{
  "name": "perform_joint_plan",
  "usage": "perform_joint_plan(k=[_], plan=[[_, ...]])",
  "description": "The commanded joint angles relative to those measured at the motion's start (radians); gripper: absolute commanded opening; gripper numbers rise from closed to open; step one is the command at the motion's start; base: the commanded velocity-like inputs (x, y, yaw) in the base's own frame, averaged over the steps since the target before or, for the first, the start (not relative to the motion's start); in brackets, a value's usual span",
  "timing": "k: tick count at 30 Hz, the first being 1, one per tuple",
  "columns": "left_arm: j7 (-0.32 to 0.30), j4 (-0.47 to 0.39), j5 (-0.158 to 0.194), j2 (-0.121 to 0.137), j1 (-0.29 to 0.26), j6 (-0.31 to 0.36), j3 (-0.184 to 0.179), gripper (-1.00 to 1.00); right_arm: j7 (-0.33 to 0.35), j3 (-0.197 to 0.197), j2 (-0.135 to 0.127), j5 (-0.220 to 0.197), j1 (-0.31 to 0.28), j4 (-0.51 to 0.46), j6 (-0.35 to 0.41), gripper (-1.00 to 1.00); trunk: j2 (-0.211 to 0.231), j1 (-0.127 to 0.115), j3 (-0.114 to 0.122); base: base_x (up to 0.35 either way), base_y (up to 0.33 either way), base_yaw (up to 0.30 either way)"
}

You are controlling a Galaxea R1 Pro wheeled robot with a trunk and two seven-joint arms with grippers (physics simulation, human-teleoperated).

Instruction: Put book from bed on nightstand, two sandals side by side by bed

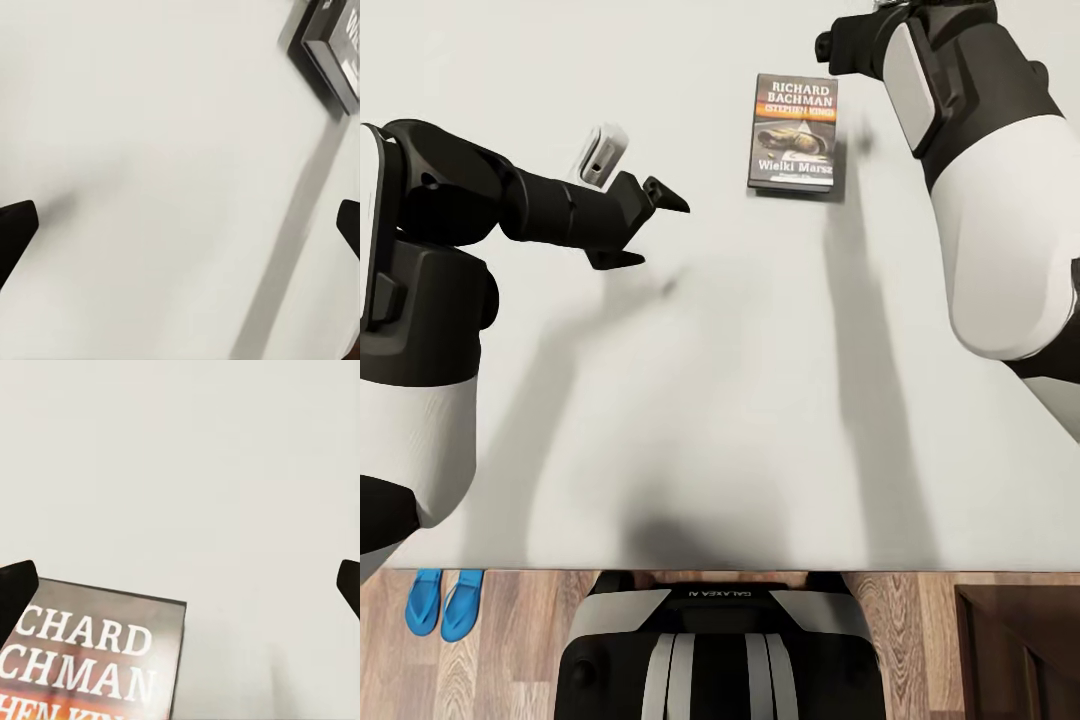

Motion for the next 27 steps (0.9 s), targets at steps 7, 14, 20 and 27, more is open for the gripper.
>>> perform_joint_plan(k=[7, 14, 20, 27], plan=[[0.006, 0.0, 0.004, 0.001, -0.001, 0.009, 0.0, 1.0, 0.001, -0.007, 0.002, 0.01, 0.003, 0.006, 0.002, 1.0, 0.0, 0.0, 0.0, 0.031, 0.0, 0.0], [0.007, 0.0, 0.004, 0.001, 0.0, 0.009, 0.0, 1.0, 0.001, -0.007, 0.002, 0.01, 0.004, 0.008, -0.002, 1.0, 0.0, 0.0, 0.0, 0.008, 0.0, 0.0], [0.008, 0.0, 0.004, 0.001, 0.0, 0.009, 0.0, 1.0, 0.001, -0.007, 0.002, 0.01, 0.012, 0.008, -0.008, 1.0, 0.0, 0.0, 0.0, 0.002, 0.0, 0.0], [0.01, 0.0, 0.004, 0.001, 0.003, 0.009, 0.0, 1.0, 0.001, -0.008, 0.002, 0.01, 0.016, 0.009, -0.01, 1.0, 0.0, 0.0, 0.0, 0.015, 0.0, 0.0]])
